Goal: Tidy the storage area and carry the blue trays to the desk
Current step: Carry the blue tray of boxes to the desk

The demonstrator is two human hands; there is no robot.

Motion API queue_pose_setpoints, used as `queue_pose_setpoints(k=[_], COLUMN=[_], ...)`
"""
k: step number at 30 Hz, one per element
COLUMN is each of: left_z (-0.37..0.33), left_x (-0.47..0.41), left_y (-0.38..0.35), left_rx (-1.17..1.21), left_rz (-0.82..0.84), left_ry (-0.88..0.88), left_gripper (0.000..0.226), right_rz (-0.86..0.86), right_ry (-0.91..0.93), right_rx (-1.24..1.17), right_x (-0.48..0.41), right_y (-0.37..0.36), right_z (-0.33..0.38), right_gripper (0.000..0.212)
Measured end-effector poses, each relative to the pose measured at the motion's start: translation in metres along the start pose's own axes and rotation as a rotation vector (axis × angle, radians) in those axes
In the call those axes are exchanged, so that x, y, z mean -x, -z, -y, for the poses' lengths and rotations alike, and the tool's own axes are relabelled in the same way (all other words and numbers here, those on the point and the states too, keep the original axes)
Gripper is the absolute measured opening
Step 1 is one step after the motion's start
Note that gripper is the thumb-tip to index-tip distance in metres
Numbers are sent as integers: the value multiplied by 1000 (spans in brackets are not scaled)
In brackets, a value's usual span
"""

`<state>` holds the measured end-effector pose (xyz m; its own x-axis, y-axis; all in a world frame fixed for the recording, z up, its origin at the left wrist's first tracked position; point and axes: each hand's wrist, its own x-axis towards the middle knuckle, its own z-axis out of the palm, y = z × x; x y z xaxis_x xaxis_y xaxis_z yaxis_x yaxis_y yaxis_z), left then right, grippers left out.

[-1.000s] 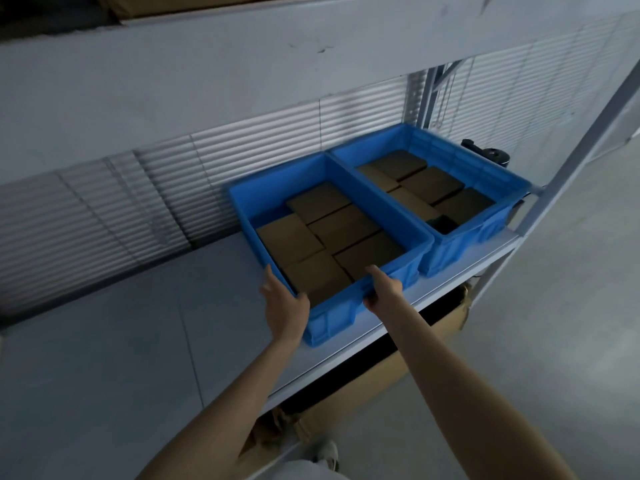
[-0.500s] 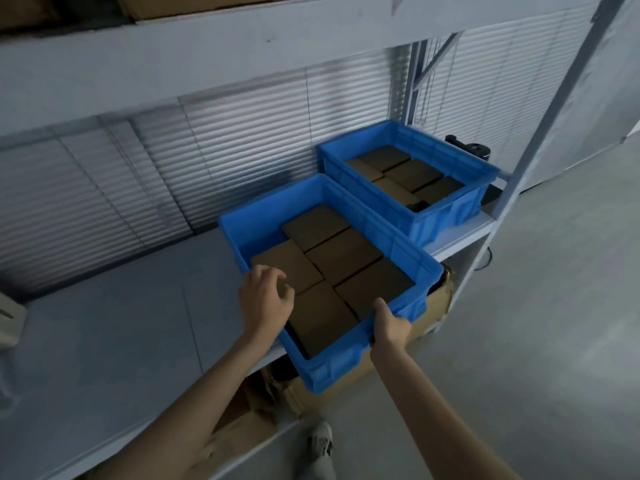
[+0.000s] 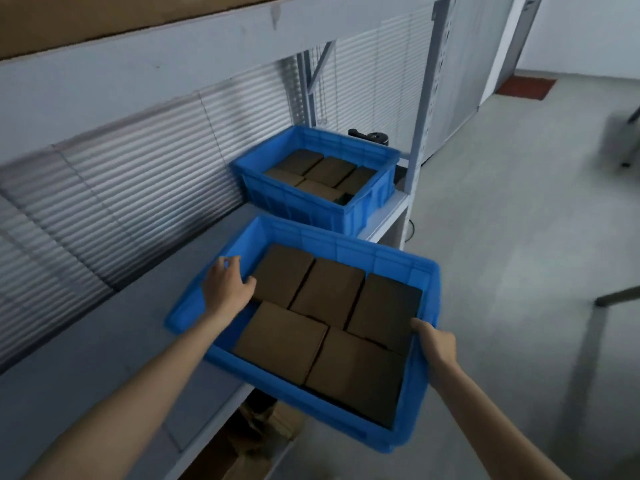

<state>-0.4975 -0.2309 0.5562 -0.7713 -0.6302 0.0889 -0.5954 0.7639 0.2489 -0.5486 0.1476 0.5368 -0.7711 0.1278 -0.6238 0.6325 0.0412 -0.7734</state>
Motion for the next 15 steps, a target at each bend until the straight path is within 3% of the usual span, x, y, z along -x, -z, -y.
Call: queue_pose_setpoints(k=[5, 12, 15], left_z=[18, 28, 24], left_x=[-51, -99, -99], left_y=[-1, 1, 0], left_rx=[-74, 143, 374], left_rz=[109, 269, 460], left_ry=[48, 108, 183], left_gripper=[74, 57, 76], right_rz=[-44, -72, -97], right_ry=[-38, -48, -75], right_rx=[76, 56, 47], right_x=[-2, 13, 24], right_y=[-4, 2, 19], right_z=[-5, -16, -38], right_gripper=[23, 17, 26])
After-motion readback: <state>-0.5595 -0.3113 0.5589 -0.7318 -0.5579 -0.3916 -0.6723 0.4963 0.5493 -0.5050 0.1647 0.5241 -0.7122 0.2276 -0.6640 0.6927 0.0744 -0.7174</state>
